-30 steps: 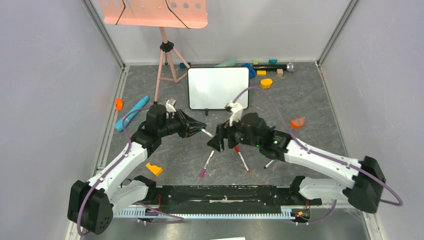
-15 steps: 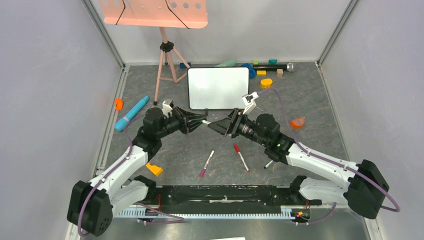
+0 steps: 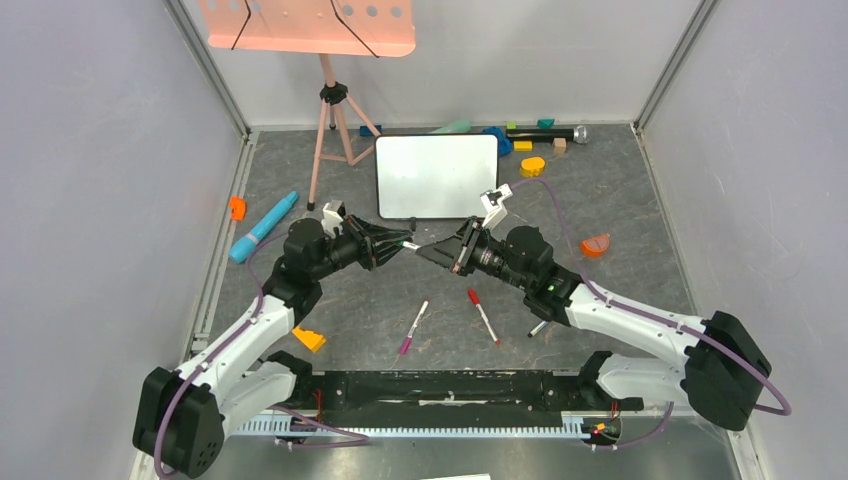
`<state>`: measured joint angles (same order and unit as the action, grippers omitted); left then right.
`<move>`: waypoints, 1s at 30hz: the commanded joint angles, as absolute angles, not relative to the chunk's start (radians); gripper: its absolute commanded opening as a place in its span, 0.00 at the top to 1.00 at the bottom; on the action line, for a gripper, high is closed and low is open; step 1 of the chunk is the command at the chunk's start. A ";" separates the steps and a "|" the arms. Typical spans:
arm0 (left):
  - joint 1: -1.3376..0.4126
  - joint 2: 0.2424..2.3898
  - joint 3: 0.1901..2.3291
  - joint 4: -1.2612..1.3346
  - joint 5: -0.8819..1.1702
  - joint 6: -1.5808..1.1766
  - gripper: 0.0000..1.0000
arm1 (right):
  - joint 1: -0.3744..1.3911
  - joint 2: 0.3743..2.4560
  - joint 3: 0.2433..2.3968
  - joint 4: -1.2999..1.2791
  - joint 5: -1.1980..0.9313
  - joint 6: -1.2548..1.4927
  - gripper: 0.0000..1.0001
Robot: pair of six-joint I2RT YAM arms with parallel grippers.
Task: Write a sentence on the whiteboard
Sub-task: Open the whiteboard marker at the center of the board.
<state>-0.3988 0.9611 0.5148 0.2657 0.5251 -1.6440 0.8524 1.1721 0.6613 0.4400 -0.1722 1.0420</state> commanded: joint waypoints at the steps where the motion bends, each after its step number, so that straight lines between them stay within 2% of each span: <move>1: -0.393 0.964 0.536 0.272 0.514 -1.652 0.98 | 0.850 1.133 0.646 0.444 -0.165 1.072 1.00; 16: -0.376 1.067 0.687 0.087 0.501 -1.628 0.98 | 0.850 1.123 0.704 0.350 -0.145 1.133 1.00; 26: -0.294 1.076 0.590 0.111 0.489 -1.631 0.98 | 0.837 0.822 0.444 0.232 -0.049 1.192 1.00; 30: -0.265 1.067 0.562 0.098 0.474 -1.615 0.98 | 0.818 0.709 0.406 0.135 -0.018 1.184 1.00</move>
<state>-0.2882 1.0782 0.5850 0.0986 0.5060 -1.6409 0.8341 0.7933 0.4290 0.2314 -0.0723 1.1732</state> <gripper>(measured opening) 0.221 0.115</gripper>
